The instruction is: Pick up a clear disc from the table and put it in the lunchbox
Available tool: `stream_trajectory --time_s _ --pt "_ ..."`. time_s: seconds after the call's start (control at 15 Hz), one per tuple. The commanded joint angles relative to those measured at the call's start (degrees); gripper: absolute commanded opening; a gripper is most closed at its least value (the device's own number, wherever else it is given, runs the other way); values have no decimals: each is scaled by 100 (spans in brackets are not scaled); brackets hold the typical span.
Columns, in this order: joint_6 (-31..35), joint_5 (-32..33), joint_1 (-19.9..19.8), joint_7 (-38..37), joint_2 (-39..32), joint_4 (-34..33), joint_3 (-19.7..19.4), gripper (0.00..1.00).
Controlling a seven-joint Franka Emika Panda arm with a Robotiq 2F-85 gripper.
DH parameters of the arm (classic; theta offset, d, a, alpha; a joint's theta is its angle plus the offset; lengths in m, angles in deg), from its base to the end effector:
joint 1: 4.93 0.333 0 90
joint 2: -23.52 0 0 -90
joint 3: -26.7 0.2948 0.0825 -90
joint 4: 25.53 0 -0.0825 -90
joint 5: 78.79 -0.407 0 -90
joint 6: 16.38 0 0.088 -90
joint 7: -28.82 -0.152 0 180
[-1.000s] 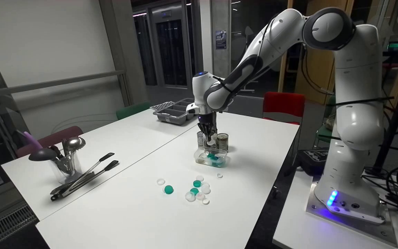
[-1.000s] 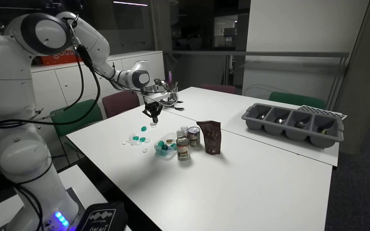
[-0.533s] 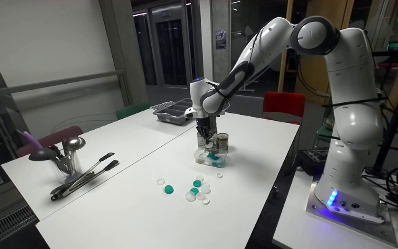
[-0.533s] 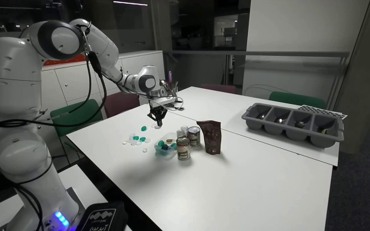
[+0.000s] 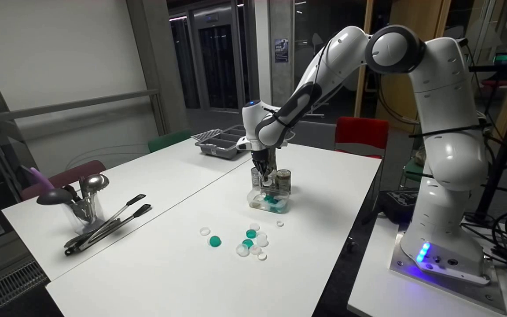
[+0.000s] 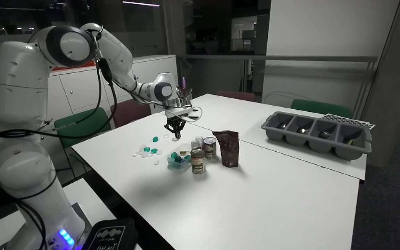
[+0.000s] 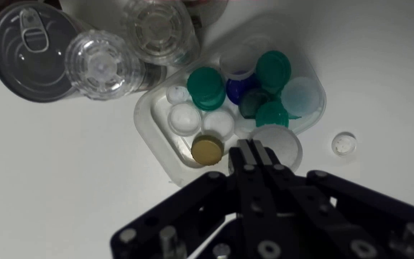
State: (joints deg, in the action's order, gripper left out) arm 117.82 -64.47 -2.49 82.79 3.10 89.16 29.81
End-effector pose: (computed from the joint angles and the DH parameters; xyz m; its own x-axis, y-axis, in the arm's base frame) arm 0.6107 0.0480 0.1981 0.3527 0.9248 -0.1425 0.9356 -0.3461 0.0697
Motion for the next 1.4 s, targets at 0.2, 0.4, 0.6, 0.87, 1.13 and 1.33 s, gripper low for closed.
stream_trajectory --time_s 0.2,0.4,0.6,0.87,1.13,1.33 --pt "30 275 -47 -592 -64 -125 -65 1" --pt "-17 183 -80 -472 -11 -30 4 2" --pt "-17 183 -80 -476 -12 -31 4 2" --pt "-17 183 -80 -477 -12 -32 4 2" --pt "-70 226 -63 -470 17 -13 10 45" --pt "-92 262 -37 -533 31 -8 7 66"
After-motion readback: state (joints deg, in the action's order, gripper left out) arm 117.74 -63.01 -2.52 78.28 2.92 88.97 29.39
